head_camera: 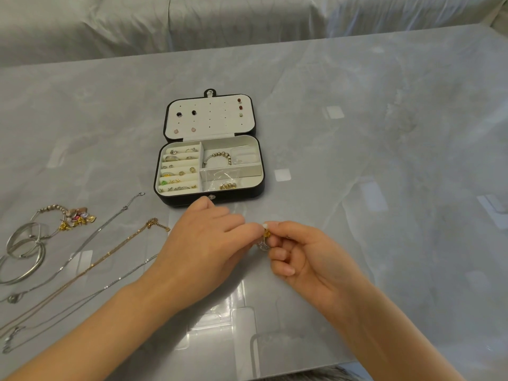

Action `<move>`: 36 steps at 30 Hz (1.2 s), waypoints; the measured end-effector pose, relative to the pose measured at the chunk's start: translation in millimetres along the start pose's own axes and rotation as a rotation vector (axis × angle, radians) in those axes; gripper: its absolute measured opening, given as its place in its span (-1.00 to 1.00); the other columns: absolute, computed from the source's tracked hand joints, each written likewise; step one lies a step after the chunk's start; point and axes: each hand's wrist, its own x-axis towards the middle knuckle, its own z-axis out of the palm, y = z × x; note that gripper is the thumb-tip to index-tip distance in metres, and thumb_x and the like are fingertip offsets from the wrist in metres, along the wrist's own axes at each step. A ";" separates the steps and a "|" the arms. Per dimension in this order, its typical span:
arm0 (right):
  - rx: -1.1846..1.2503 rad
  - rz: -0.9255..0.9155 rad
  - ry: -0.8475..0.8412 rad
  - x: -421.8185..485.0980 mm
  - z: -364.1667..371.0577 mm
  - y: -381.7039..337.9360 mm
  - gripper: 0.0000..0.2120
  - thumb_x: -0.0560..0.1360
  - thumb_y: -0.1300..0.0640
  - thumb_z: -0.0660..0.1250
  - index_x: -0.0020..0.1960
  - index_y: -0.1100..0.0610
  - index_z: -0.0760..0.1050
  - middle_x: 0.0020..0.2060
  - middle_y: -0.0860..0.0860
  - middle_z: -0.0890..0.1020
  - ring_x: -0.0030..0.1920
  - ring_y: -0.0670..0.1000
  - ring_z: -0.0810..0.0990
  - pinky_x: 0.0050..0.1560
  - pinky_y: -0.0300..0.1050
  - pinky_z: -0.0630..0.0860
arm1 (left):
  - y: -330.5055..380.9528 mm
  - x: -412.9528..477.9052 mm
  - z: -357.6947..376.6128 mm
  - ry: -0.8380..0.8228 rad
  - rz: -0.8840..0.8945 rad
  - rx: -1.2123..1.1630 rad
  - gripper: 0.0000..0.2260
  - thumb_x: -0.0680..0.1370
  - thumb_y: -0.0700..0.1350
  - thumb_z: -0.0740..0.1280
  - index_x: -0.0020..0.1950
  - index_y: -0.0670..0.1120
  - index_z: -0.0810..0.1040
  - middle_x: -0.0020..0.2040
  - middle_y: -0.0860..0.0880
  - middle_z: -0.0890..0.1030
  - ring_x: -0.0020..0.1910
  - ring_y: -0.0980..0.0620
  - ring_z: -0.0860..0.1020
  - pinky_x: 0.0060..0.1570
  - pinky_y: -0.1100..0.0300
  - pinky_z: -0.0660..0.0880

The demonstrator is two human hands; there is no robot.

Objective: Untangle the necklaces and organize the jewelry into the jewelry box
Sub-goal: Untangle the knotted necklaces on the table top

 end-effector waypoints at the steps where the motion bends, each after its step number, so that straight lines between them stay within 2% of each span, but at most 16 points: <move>1: -0.034 -0.030 -0.013 -1.0 0.2 0.3 -0.87 0.47 0.30 0.26 -0.25 0.22 0.49 -0.47 0.03 0.45 -0.54 -0.11 0.35 -0.61 -0.31 0.26 | -0.6 -0.4 0.0 -0.002 -0.004 -0.008 -0.84 0.53 -0.15 0.22 -0.16 -0.07 0.59 -0.44 0.05 0.45 -0.45 0.00 0.37 -0.31 0.17 0.17; 4: -0.170 -0.121 -0.043 -3.7 -0.8 -0.5 -0.90 0.48 0.34 0.23 -0.17 0.27 0.51 -0.44 0.07 0.50 -0.51 -0.09 0.41 -0.55 -0.29 0.35 | -2.3 -1.4 -0.7 -0.006 -0.009 -0.034 -0.85 0.53 -0.14 0.22 -0.14 -0.07 0.58 -0.42 0.06 0.46 -0.44 0.01 0.38 -0.31 0.16 0.19; 10: -0.294 -0.154 -0.093 -5.9 -2.5 -6.3 -0.84 0.48 0.42 0.21 0.04 0.35 0.49 -0.37 0.17 0.59 -0.45 -0.01 0.54 -0.44 -0.22 0.51 | -2.7 -1.7 -3.3 -0.023 0.003 -0.028 -0.84 0.52 -0.14 0.21 -0.14 -0.06 0.59 -0.42 0.06 0.47 -0.45 0.02 0.38 -0.31 0.17 0.17; 14: -0.332 -0.213 -0.059 -10.3 -1.4 -8.3 -0.89 0.47 0.40 0.27 -0.05 0.28 0.53 -0.29 0.20 0.66 -0.36 0.03 0.64 -0.36 -0.20 0.57 | -3.1 -1.7 -3.8 0.009 -0.030 -0.057 -0.83 0.52 -0.11 0.20 -0.17 -0.05 0.57 -0.41 0.10 0.50 -0.45 0.05 0.39 -0.30 0.17 0.19; 17: -0.333 -0.272 -0.001 -11.8 -2.5 -8.3 -0.92 0.47 0.34 0.32 -0.10 0.20 0.53 -0.24 0.15 0.69 -0.31 0.05 0.67 -0.37 -0.19 0.58 | -1.8 -4.2 -3.1 -0.026 -0.159 -0.166 -0.80 0.54 0.01 0.17 -0.17 0.02 0.54 -0.45 0.17 0.42 -0.44 0.20 0.34 -0.31 0.24 0.23; 18: -0.331 -0.288 0.013 -12.6 -3.5 -8.7 -0.93 0.47 0.32 0.33 -0.09 0.19 0.53 -0.24 0.14 0.70 -0.31 0.05 0.68 -0.38 -0.19 0.58 | 0.3 -5.0 -3.2 -0.040 -0.229 -0.220 -0.79 0.53 0.06 0.16 -0.18 0.05 0.54 -0.47 0.16 0.39 -0.44 0.21 0.36 -0.33 0.29 0.24; 20: -0.322 -0.316 0.055 -13.1 -6.4 -10.2 -0.95 0.45 0.29 0.36 -0.10 0.19 0.54 -0.22 0.12 0.70 -0.34 0.02 0.66 -0.43 -0.21 0.55 | 3.6 -5.0 -4.5 -0.070 -0.423 -0.437 -0.80 0.51 0.12 0.21 -0.19 0.08 0.54 -0.43 0.05 0.49 -0.38 0.15 0.45 -0.38 0.32 0.30; 22: -0.326 -0.340 0.096 -13.1 -9.5 -11.6 -0.95 0.40 0.27 0.41 -0.14 0.18 0.59 -0.24 0.11 0.68 -0.39 -0.03 0.62 -0.50 -0.25 0.48 | 3.9 -2.1 -5.4 -0.116 -0.597 -0.712 -0.85 0.54 0.04 0.29 -0.18 0.04 0.58 -0.33 -0.02 0.58 -0.35 0.07 0.49 -0.31 0.25 0.39; 24: -0.365 -0.361 0.129 -12.4 -12.7 -12.6 -0.94 0.36 0.26 0.44 -0.18 0.15 0.63 -0.30 0.06 0.65 -0.42 -0.08 0.54 -0.52 -0.28 0.40 | 2.4 -0.4 -5.2 -0.180 -0.666 -0.866 -0.89 0.52 -0.05 0.32 -0.18 0.00 0.59 -0.37 0.02 0.58 -0.38 0.12 0.47 -0.28 0.28 0.41; 26: -0.383 -0.359 0.135 -12.3 -14.3 -14.4 -0.93 0.34 0.27 0.45 -0.19 0.16 0.64 -0.34 0.03 0.64 -0.43 -0.09 0.51 -0.52 -0.28 0.38 | 1.6 -0.6 -5.0 -0.217 -0.658 -0.907 -0.88 0.53 -0.05 0.32 -0.19 -0.01 0.58 -0.43 0.11 0.52 -0.38 0.20 0.44 -0.26 0.36 0.39; 29: -0.347 -0.305 0.129 -11.5 -14.0 -18.6 -0.92 0.33 0.29 0.44 -0.17 0.23 0.61 -0.38 0.05 0.64 -0.48 -0.08 0.51 -0.53 -0.27 0.40 | -1.9 -3.3 -2.1 -0.181 -0.591 -0.869 -0.86 0.54 0.01 0.30 -0.18 0.02 0.56 -0.39 0.04 0.53 -0.36 0.12 0.44 -0.27 0.31 0.38; 31: -0.312 -0.242 0.138 -9.8 -13.9 -20.3 -0.89 0.34 0.28 0.43 -0.14 0.26 0.60 -0.38 0.05 0.64 -0.47 -0.08 0.52 -0.52 -0.28 0.41 | -1.9 -5.5 -0.9 -0.120 -0.470 -0.655 -0.86 0.52 0.09 0.25 -0.13 0.07 0.51 -0.36 0.00 0.53 -0.34 0.10 0.45 -0.30 0.36 0.34; 33: -0.295 -0.194 0.153 -7.0 -14.4 -20.4 -0.84 0.27 0.22 0.47 -0.15 0.21 0.61 -0.36 0.01 0.63 -0.43 -0.09 0.51 -0.51 -0.28 0.40 | -0.6 -6.4 -2.2 -0.066 -0.312 -0.405 -0.85 0.50 0.12 0.16 -0.11 0.11 0.46 -0.42 0.05 0.47 -0.31 0.13 0.43 -0.27 0.40 0.31; 35: -0.250 -0.169 0.161 -5.4 -14.2 -19.9 -0.79 0.15 0.14 0.49 -0.21 0.12 0.63 -0.39 -0.04 0.57 -0.41 -0.11 0.44 -0.49 -0.28 0.35 | 1.2 -5.9 -4.4 -0.072 -0.235 -0.329 -0.85 0.52 0.07 0.15 -0.14 0.10 0.48 -0.43 0.11 0.46 -0.34 0.16 0.40 -0.25 0.36 0.30; 36: -0.204 -0.164 0.154 -5.2 -13.5 -19.2 -0.78 0.14 0.14 0.48 -0.21 0.12 0.63 -0.40 -0.05 0.55 -0.41 -0.11 0.41 -0.49 -0.28 0.33 | 1.7 -6.1 -5.0 -0.070 -0.200 -0.292 -0.85 0.52 0.04 0.15 -0.15 0.09 0.50 -0.42 0.13 0.48 -0.36 0.16 0.39 -0.26 0.28 0.32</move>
